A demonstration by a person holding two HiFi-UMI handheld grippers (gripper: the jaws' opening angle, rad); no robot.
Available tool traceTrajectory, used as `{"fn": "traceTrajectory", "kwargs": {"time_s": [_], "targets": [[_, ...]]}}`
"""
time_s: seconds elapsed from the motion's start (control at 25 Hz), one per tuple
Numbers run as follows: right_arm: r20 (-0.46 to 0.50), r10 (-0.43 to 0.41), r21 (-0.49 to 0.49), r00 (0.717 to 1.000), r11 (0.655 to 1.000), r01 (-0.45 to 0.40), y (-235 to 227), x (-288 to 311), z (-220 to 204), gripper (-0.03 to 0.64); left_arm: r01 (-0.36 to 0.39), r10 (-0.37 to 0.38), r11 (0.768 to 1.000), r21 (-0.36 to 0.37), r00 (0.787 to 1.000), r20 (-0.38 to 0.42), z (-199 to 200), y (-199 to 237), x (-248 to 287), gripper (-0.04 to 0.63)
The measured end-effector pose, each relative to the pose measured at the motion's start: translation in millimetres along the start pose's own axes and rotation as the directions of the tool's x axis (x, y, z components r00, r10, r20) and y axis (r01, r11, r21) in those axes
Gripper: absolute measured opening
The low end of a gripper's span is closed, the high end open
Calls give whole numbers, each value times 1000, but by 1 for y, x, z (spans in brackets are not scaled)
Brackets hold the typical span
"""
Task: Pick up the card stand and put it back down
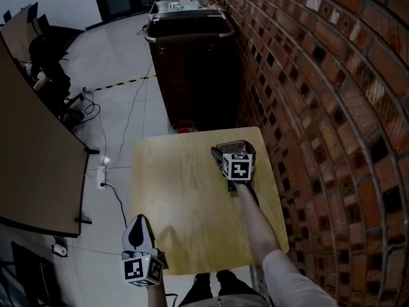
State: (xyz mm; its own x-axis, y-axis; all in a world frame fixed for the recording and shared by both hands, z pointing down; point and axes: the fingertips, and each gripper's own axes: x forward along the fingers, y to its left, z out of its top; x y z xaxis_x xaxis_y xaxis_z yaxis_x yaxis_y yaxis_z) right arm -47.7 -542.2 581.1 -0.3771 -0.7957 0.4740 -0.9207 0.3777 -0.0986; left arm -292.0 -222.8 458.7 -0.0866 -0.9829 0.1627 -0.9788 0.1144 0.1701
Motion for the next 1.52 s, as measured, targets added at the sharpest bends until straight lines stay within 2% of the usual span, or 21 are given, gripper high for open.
{"fn": "traceTrajectory", "kwargs": {"time_s": [0.12,0.24,0.44,0.6,0.72,0.8,1.08,1.2,1.4,1.52], "targets": [[99,4,-5,995,1000,-3,7,-42,21,577,8,-8,1000,11,999,42,21,-11,1,6],[205,19,-9,978,1000,-18,21,-104,44,577,25,-27,999,21,995,96,44,-25,0,6],[377,60,-48,924,998,-45,57,-237,84,575,102,-112,993,67,977,184,79,-60,-11,6],[459,107,-100,882,993,-68,88,-314,83,575,152,-172,983,100,955,243,98,-88,-21,6],[482,124,-103,867,991,-84,98,-337,70,575,193,-221,974,122,929,297,113,-120,-25,6],[482,131,-88,867,991,-100,101,-350,58,575,222,-256,964,146,923,288,107,-136,-32,6],[504,139,-87,853,990,-110,101,-367,60,575,221,-265,959,175,921,286,109,-148,-40,6],[504,140,-89,852,990,-109,98,-367,62,575,207,-253,963,173,914,317,116,-147,-42,6],[503,125,-80,855,992,-98,92,-367,61,575,205,-259,959,197,917,303,110,-146,-42,5],[504,121,-76,856,993,-95,91,-366,61,575,207,-255,962,178,914,316,112,-143,-44,5]]}}
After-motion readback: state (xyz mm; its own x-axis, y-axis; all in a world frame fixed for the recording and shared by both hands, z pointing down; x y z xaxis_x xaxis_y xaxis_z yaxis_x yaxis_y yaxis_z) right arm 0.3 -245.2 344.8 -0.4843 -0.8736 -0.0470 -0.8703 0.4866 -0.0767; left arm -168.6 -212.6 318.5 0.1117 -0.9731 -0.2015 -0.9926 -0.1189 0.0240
